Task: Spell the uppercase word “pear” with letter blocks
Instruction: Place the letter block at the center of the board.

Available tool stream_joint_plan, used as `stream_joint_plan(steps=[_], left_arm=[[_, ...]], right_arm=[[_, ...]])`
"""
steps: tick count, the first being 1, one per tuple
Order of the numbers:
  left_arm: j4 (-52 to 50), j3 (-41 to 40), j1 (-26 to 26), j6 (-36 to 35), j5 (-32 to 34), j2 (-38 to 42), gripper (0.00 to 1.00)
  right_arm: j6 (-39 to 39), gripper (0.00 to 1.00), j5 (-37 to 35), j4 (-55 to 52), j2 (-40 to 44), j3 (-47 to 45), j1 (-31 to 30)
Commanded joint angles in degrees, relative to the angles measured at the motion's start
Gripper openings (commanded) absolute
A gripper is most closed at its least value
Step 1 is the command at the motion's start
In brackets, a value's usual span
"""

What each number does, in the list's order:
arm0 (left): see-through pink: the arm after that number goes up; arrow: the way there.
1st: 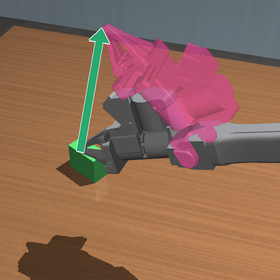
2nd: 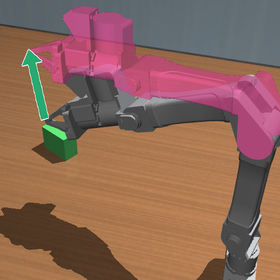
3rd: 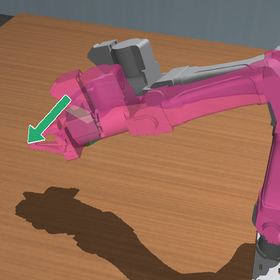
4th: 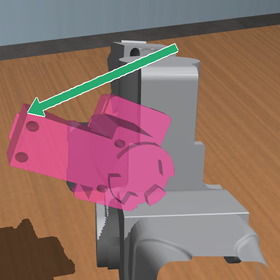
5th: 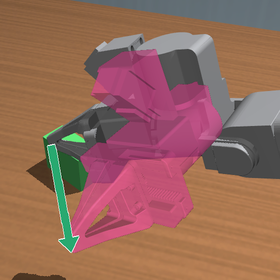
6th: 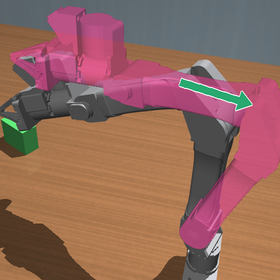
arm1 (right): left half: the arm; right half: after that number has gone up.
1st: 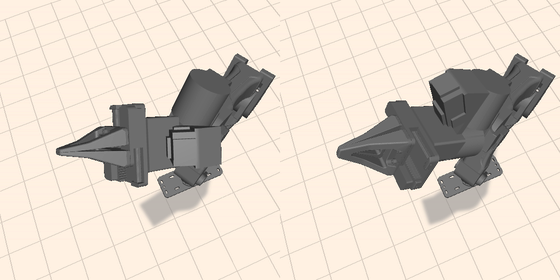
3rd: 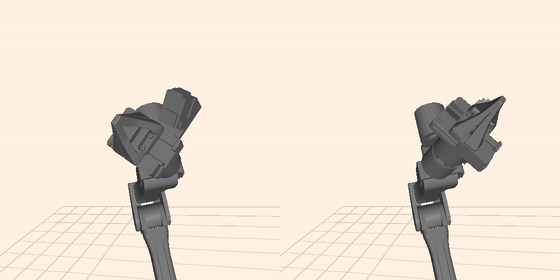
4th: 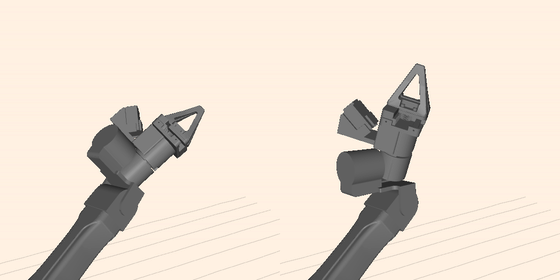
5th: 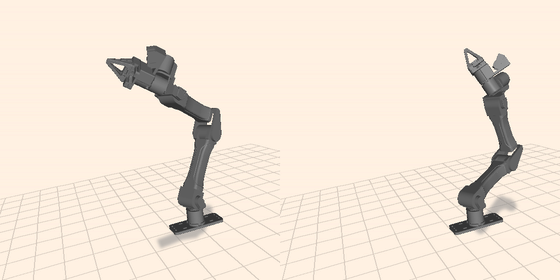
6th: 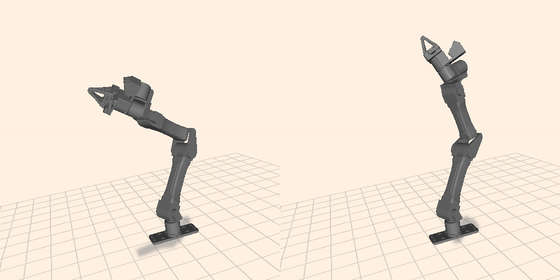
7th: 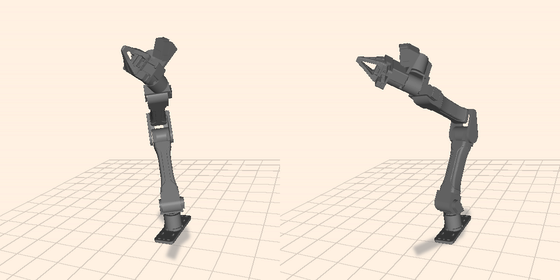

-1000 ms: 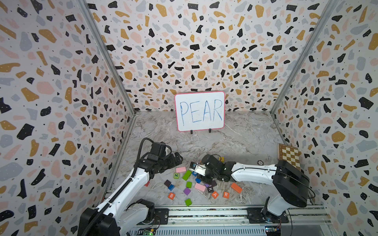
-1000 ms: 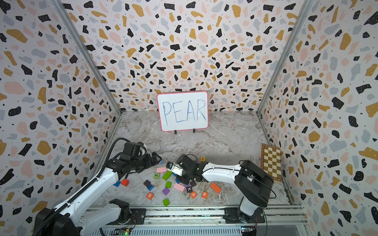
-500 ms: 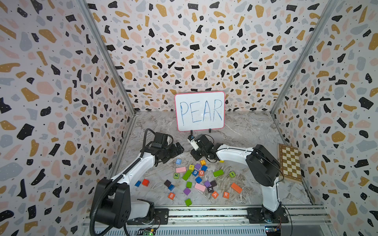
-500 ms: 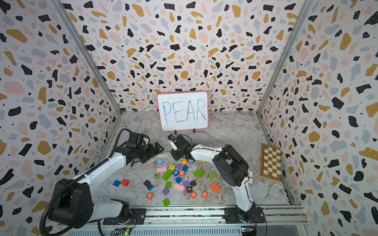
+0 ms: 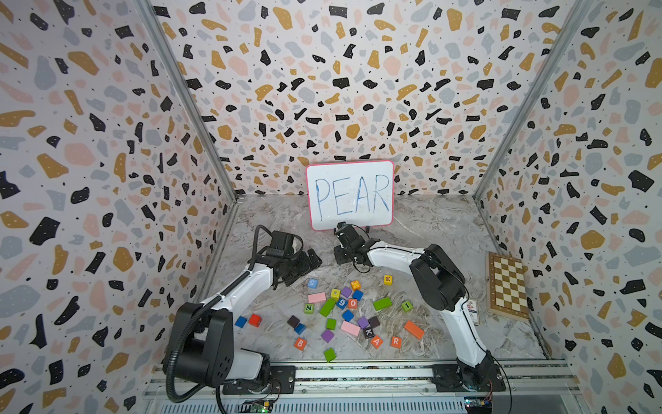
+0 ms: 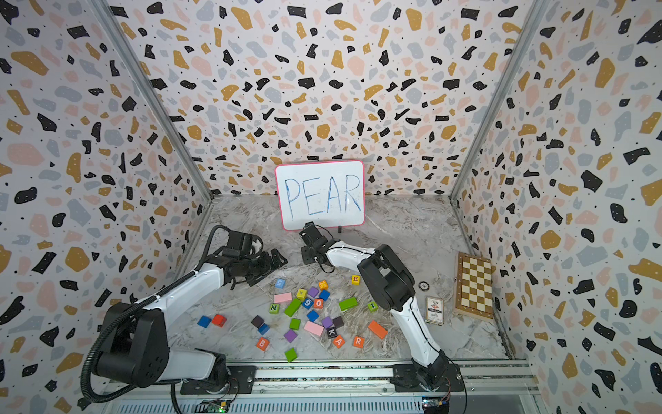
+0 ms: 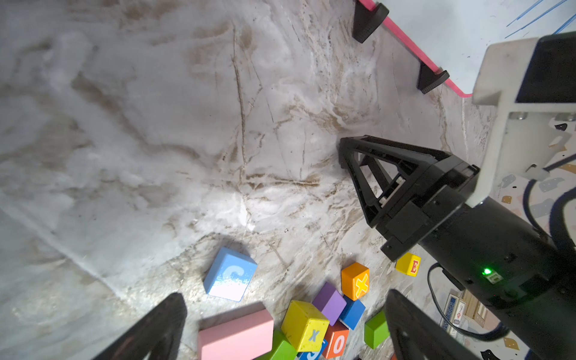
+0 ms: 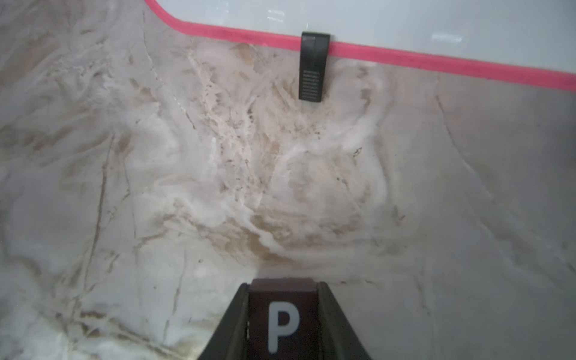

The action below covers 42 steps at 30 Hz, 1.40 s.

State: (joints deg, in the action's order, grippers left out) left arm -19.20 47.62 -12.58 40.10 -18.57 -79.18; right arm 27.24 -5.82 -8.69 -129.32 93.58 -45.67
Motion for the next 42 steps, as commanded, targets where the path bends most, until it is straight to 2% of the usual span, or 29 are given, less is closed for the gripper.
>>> stream_joint_plan(steps=[1, 6, 13, 22, 42], left_arm=[[-0.32, -0.51, 0.27, -0.66, 0.20, 2.05, 0.99], [-1.37, -0.78, 0.32, -1.54, 0.20, 3.01, 0.99], [-1.42, -2.69, 0.28, -1.60, -0.06, 4.91, 0.99], [-1.55, -4.20, 0.29, -1.59, -0.42, 6.94, 0.99], [-1.19, -5.55, 0.27, -1.02, -1.03, 8.34, 0.99]], right_arm=[[2.82, 0.29, 0.62, -4.43, -1.40, 1.64, -0.30], [2.67, 0.41, 2.21, -6.27, -2.60, 3.99, -0.30], [1.95, 0.57, 4.57, -7.18, 0.00, 4.26, 0.22], [2.02, 0.54, 8.25, -7.63, 1.07, 2.91, 0.32], [3.51, 0.56, 10.56, -5.57, 3.64, -0.42, -0.03]])
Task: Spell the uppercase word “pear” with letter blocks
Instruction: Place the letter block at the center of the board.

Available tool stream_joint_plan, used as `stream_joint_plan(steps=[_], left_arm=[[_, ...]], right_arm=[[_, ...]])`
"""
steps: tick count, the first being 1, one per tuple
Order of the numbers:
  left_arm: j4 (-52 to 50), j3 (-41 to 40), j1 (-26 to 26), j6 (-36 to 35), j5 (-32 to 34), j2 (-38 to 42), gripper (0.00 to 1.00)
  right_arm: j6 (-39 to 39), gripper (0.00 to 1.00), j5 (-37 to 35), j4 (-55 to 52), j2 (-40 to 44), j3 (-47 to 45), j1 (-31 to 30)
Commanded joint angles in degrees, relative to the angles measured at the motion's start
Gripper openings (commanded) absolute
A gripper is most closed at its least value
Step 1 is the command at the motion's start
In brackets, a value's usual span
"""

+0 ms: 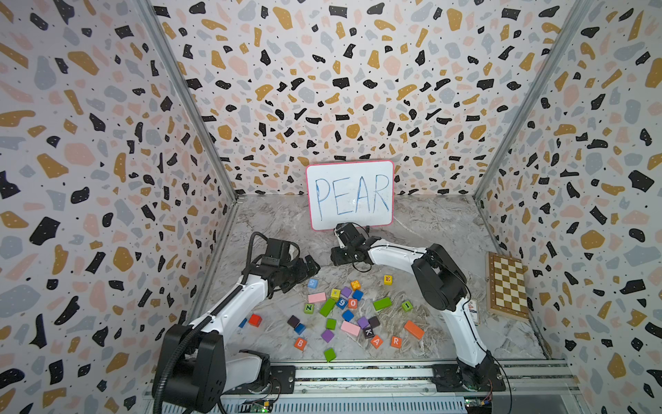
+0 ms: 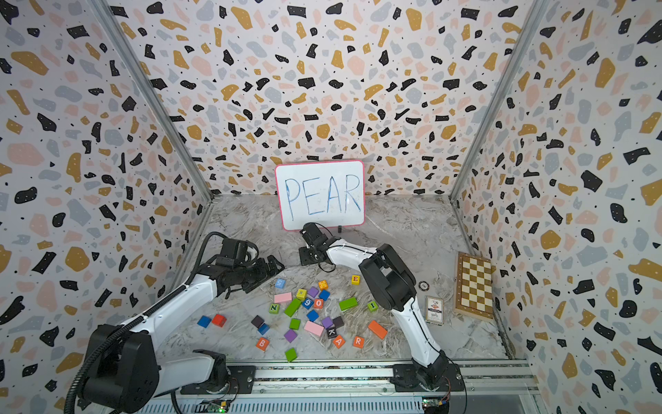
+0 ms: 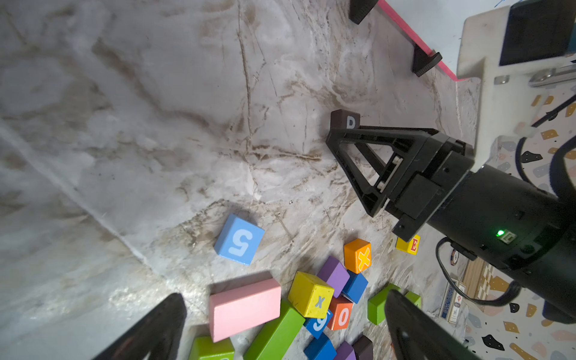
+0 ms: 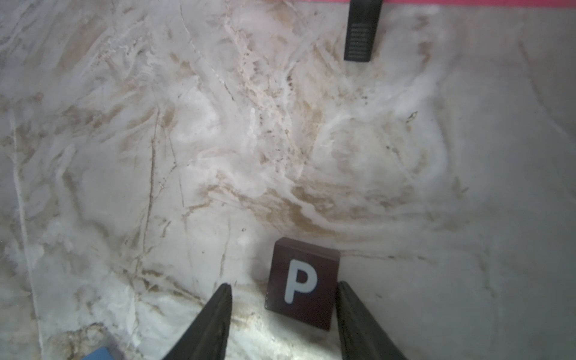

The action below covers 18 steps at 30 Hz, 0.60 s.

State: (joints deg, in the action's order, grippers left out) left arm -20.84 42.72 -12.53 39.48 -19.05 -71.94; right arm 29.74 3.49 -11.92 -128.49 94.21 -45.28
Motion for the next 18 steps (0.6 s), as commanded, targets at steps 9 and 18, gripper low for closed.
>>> stream_joint_plan(steps=[9, 18], left_arm=[[-2.31, 0.76, -0.17, -2.02, 1.80, 2.10, 0.99], [-5.64, -0.67, -4.18, -0.10, 2.91, 8.97, 0.99]], right_arm=[[1.12, 0.55, 1.35, -2.35, 3.71, -0.99, -0.43], [-0.22, 0.56, -2.56, -4.82, 12.45, -4.97, -0.84]])
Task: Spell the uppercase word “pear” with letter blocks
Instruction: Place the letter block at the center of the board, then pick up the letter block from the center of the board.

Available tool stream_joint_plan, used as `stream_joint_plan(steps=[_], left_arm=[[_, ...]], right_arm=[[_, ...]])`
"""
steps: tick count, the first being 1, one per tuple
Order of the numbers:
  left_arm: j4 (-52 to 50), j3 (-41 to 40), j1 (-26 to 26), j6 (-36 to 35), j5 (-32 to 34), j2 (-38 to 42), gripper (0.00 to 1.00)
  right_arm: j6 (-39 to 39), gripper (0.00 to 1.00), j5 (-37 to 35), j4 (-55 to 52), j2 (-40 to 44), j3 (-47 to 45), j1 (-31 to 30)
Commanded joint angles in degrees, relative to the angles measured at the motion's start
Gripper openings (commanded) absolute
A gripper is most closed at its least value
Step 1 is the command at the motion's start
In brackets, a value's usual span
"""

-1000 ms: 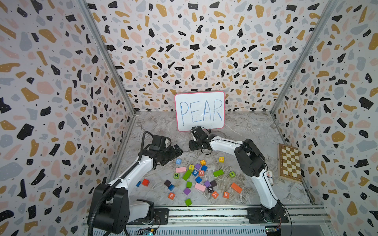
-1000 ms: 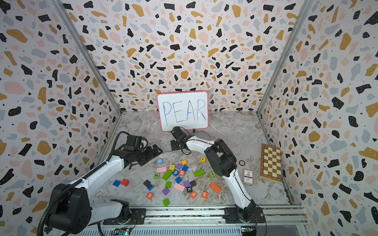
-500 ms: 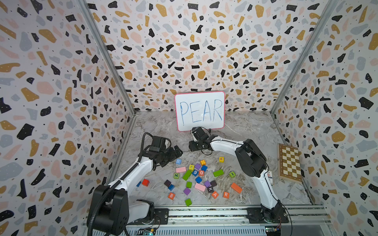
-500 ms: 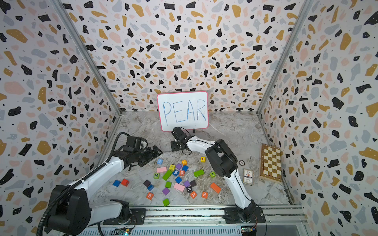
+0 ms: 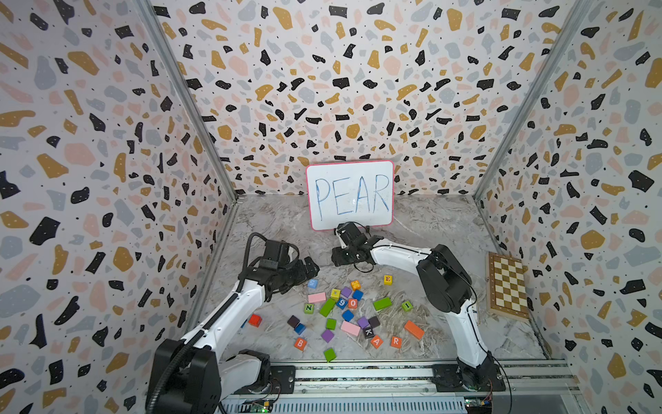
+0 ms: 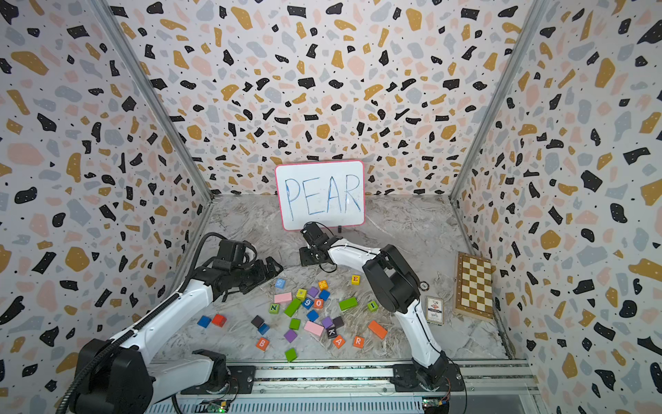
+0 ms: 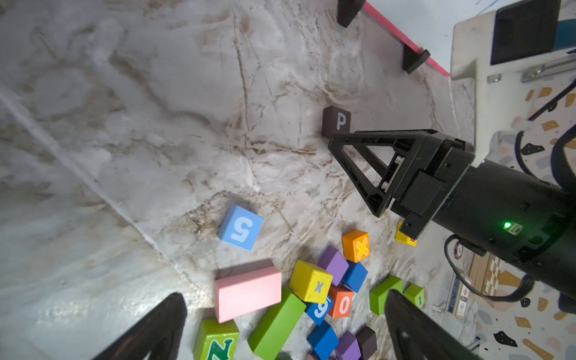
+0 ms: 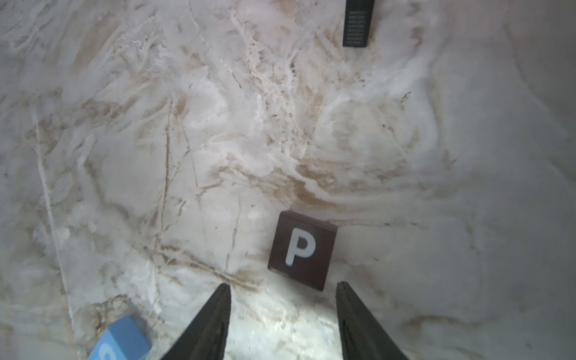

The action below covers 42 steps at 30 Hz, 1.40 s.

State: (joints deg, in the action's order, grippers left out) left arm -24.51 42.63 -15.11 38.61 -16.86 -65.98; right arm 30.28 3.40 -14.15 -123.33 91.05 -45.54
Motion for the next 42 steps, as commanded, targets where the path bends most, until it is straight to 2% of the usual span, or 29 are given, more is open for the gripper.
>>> stream_joint_plan(steps=[1, 8, 12, 16, 22, 26, 42], left_arm=[[-2.43, -1.04, -2.85, 1.46, 1.06, 4.32, 0.99], [-4.18, -5.45, -12.13, 7.12, 3.94, 11.87, 0.99], [-3.46, -7.20, -17.91, 10.17, 5.61, 13.19, 0.99], [-2.95, -7.39, -21.70, 11.07, 6.78, 12.81, 0.99], [-1.93, -7.22, -23.73, 13.19, 6.58, 11.06, 0.99], [-2.45, -6.80, -23.82, 13.00, 6.40, 9.87, 0.99], [-2.25, -4.58, -23.78, 11.84, 7.19, 6.10, 0.99]], right_arm=[[-1.18, 0.57, -3.52, -2.68, 9.53, -3.98, -0.60], [-0.86, 0.56, -11.74, -5.08, 27.84, -24.46, 1.63], [0.36, 0.56, -12.36, -4.97, 37.85, -34.57, 3.55], [2.22, 0.57, -10.76, -4.58, 42.63, -40.14, 4.47], [5.08, 0.55, -9.94, -6.10, 40.38, -40.83, 6.56], [6.15, 0.55, -7.56, -3.10, 39.27, -41.74, 7.27], [5.78, 0.54, -4.47, 0.19, 30.05, -38.91, 10.42]])
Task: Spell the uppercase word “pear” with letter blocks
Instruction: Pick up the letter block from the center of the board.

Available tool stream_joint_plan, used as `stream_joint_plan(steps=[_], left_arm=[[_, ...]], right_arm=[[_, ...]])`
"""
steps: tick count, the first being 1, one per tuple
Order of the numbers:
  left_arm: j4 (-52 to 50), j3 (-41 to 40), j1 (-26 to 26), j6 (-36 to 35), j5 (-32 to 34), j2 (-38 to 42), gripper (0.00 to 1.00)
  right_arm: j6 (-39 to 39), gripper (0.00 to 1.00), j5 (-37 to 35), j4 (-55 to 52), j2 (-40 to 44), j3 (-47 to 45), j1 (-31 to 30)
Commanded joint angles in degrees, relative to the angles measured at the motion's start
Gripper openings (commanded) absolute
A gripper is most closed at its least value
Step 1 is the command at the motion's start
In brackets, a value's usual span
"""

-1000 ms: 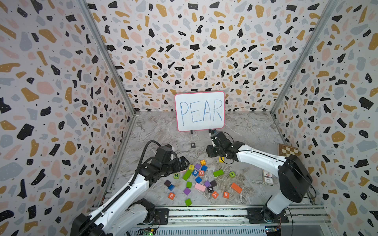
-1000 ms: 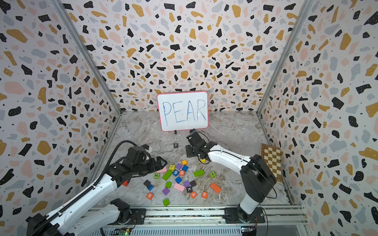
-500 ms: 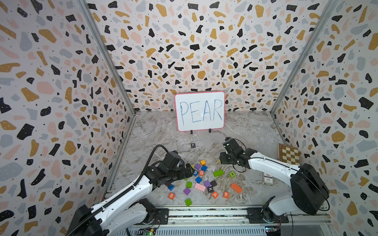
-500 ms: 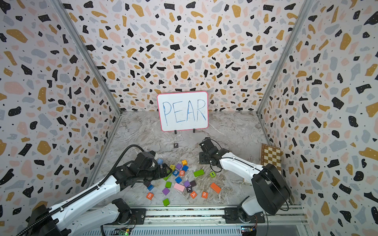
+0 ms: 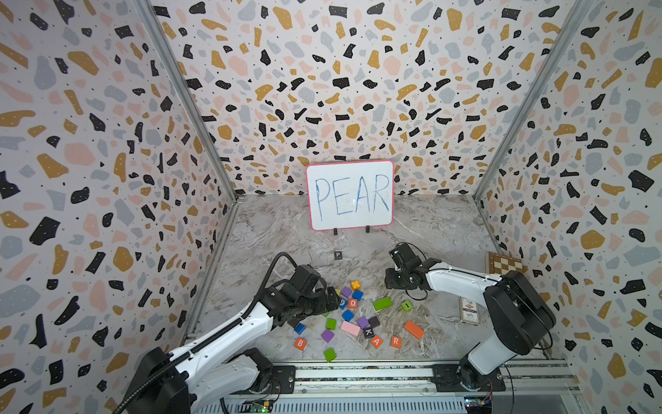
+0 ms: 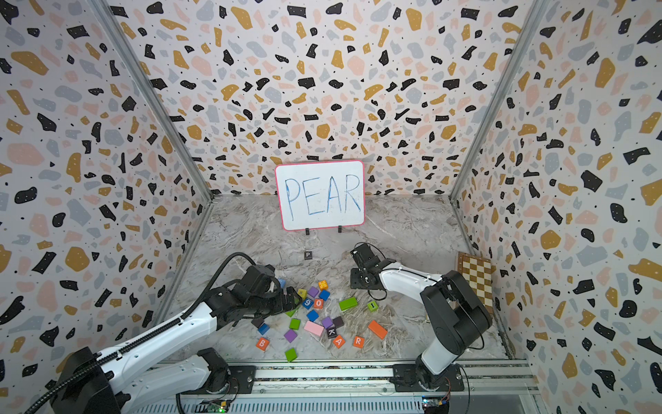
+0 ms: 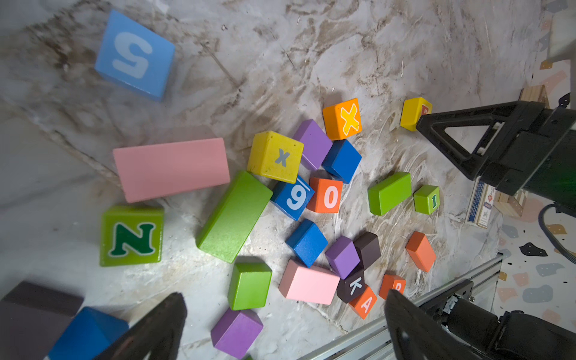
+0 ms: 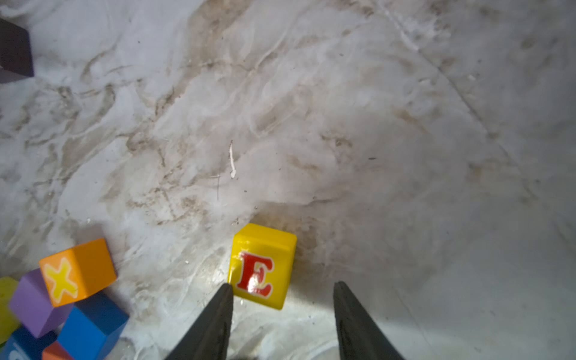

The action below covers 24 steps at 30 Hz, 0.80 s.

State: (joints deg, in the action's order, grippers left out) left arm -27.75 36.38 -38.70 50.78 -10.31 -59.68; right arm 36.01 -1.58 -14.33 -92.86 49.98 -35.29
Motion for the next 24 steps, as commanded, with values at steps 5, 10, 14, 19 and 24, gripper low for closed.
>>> stream_joint_plan(steps=[5, 10, 14, 19, 24], left_arm=[[0.42, 2.11, -0.24, -2.27, 1.15, -0.24, 0.99], [0.72, 2.64, -0.24, -2.62, 1.31, -0.76, 0.99], [1.10, 2.90, -0.24, -2.80, 1.07, -1.77, 0.99], [1.05, 2.75, -0.24, -3.14, 0.98, -2.11, 0.99], [1.10, 2.13, -0.23, -2.97, 0.83, -1.24, 0.99]], right_arm=[[-0.40, 0.53, 1.22, 0.49, -1.62, 3.17, 0.19], [-0.67, 0.54, 1.40, -0.15, -1.03, 4.12, 0.15], [-0.26, 0.54, 2.69, -0.03, -1.18, 4.14, 0.13], [1.21, 0.54, 3.45, -1.50, 0.94, 2.84, 0.10], [2.89, 0.55, 4.51, -2.56, 5.31, -0.25, -0.88]])
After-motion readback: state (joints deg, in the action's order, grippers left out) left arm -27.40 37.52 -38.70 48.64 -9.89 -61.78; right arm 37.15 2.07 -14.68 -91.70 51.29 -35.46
